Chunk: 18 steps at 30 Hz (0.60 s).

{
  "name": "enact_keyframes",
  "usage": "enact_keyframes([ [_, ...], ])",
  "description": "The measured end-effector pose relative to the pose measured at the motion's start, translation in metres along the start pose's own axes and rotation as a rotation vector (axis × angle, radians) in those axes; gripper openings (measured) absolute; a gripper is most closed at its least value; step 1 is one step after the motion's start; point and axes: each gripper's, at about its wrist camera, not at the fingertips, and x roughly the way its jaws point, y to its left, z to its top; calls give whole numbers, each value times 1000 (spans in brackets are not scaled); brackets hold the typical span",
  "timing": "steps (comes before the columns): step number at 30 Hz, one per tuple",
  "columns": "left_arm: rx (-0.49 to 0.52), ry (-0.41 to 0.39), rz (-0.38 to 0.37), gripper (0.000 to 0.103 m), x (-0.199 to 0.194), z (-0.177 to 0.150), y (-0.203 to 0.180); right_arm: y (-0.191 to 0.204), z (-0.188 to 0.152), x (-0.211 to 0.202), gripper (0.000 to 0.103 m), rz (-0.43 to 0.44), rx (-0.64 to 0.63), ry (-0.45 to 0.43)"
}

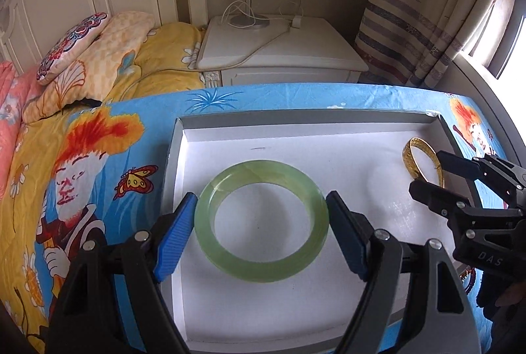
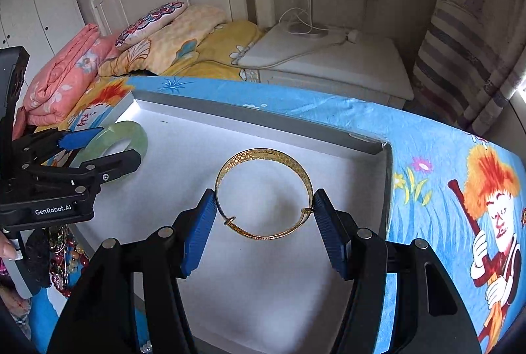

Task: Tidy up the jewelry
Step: 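Lower the jade bangle and gold bangle into the tray and open both grippers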

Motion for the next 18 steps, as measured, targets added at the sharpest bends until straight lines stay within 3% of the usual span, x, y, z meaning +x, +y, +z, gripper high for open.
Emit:
enact_keyframes([
  [2, -18, 38, -10, 78, 6, 0, 2, 0, 0, 5, 62, -15, 2, 12],
  [3, -32, 41, -16, 78, 7, 0, 3, 0, 0, 8, 70, -21, 9, 20],
  [5, -53, 13, -30, 79, -2, -1, 6, -3, -3, 7, 74, -10, 27, 21],
  [8, -72, -65, -60, 87, -30, -1, 12, -5, -10, -9, 74, 11, 23, -25],
  [12, -70, -193, -17, 100, -76, -3, 20, -6, -21, -39, 74, 22, -3, -81],
  [18, -99, -269, 38, 101, -122, -15, 38, -14, -38, -65, 74, 31, 15, -105],
])
